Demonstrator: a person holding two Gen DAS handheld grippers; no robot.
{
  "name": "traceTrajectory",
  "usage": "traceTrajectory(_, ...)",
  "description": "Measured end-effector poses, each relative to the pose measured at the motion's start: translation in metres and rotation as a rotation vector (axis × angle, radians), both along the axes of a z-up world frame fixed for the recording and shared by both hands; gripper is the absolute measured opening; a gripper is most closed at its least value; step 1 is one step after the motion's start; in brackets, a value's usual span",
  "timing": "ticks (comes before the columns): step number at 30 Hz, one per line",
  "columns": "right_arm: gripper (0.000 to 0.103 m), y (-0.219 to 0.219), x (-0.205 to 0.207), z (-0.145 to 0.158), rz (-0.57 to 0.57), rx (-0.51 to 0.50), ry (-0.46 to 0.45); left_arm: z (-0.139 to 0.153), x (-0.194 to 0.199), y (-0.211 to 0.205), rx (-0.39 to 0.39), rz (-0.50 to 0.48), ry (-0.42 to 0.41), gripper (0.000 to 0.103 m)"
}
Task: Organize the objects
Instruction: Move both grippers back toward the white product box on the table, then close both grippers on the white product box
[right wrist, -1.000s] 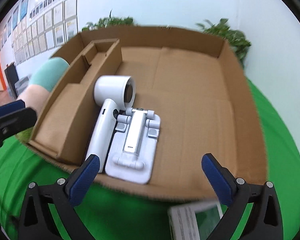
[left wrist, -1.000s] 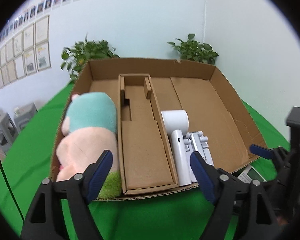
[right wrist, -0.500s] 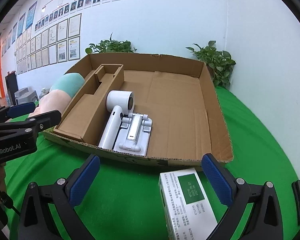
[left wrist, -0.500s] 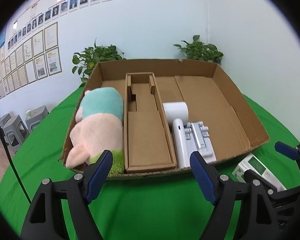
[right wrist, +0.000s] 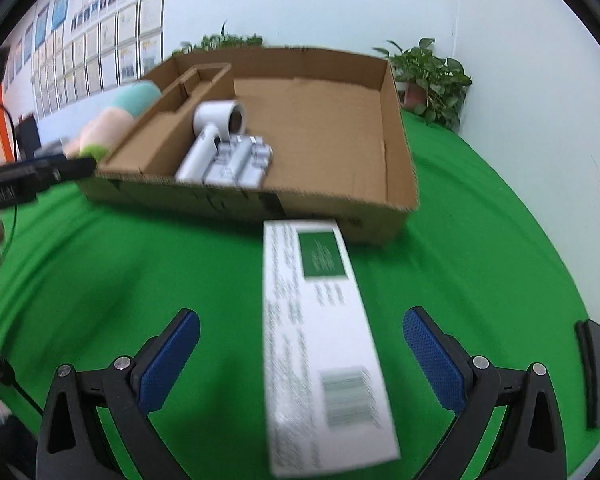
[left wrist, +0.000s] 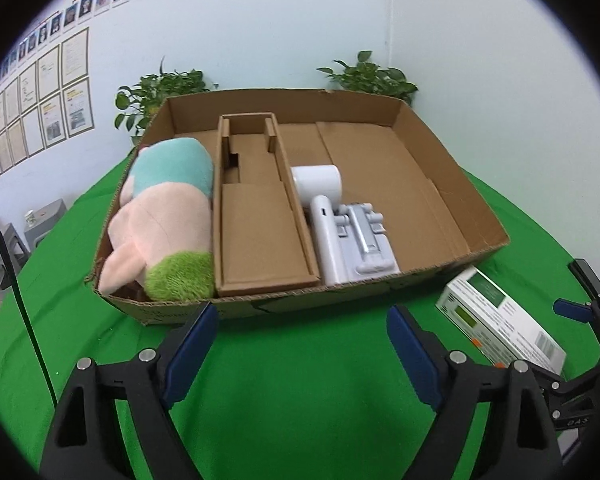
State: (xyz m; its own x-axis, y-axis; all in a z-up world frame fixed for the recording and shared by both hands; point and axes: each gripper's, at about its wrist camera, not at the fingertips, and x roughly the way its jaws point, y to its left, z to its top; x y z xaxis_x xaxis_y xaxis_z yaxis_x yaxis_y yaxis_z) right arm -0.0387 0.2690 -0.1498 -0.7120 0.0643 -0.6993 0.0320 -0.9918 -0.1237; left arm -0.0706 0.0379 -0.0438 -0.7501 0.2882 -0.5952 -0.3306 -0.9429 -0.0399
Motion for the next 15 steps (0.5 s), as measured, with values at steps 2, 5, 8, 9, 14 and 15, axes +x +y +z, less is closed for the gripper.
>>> traceTrajectory(2,0.103,0.007,0.004,-0.009,-0.013,0.016,-0.036,-0.003,0.002,0.002,0.020,-0.024,-0.015,0.086)
traceTrajectory(5,0.102,0.014,0.010,-0.019,-0.029,-0.033,-0.068,-0.010,0.001,0.005,0.036,-0.040,-0.052,0.086)
traceTrajectory(8,0.084,0.009,0.012,-0.025,-0.026,-0.029,-0.077,-0.014,0.001,0.008,0.052,-0.065,-0.086,0.086)
traceTrajectory(9,0.067,0.005,0.011,-0.028,-0.025,-0.015,-0.084,-0.016,0.001,0.008,0.062,-0.076,-0.097,0.086)
traceTrajectory(14,0.060,-0.013,0.017,-0.028,0.037,-0.064,-0.101,-0.025,0.000,0.008,0.162,-0.177,-0.212,0.086)
traceTrajectory(15,0.060,-0.019,0.020,-0.024,0.062,-0.086,-0.097,-0.028,-0.003,0.009,0.191,-0.208,-0.257,0.086)
